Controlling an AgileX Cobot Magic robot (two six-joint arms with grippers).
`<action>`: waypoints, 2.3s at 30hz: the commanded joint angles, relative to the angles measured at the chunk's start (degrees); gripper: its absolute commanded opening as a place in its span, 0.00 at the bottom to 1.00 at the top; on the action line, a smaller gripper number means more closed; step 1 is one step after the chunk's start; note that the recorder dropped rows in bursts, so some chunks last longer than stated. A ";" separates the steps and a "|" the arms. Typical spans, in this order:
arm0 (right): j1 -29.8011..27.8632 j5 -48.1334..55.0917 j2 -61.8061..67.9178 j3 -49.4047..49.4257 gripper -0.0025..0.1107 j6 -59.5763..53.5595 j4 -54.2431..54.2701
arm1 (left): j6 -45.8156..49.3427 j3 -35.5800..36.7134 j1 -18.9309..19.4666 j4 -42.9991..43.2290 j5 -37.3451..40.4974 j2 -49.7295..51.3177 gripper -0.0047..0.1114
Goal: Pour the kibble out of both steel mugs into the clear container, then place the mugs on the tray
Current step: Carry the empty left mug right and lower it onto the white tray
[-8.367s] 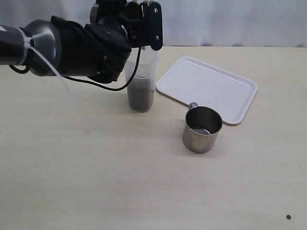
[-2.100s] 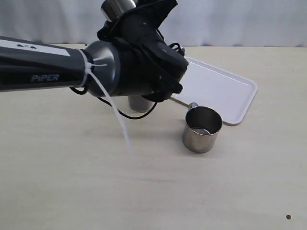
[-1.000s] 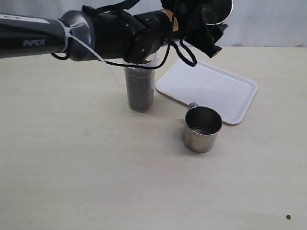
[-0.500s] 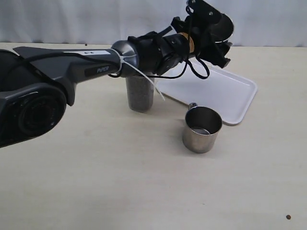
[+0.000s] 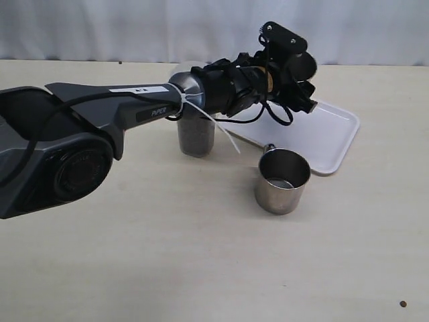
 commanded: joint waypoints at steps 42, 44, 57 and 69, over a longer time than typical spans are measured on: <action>0.13 0.09 -0.17 0.25 0.06 -0.39 0.17 | -0.54 -0.69 2.09 -6.42 0.40 2.72 0.58; 0.13 0.09 -0.17 0.25 0.06 -0.39 0.17 | -0.54 -0.69 2.09 -6.42 0.40 2.72 0.58; 0.13 0.09 -0.17 0.25 0.06 -0.39 0.17 | -0.54 -0.73 2.09 -6.18 0.18 2.14 0.82; 0.13 0.09 -0.17 0.25 0.06 -0.39 0.17 | 0.17 -0.73 0.02 -5.94 -0.33 -1.73 0.82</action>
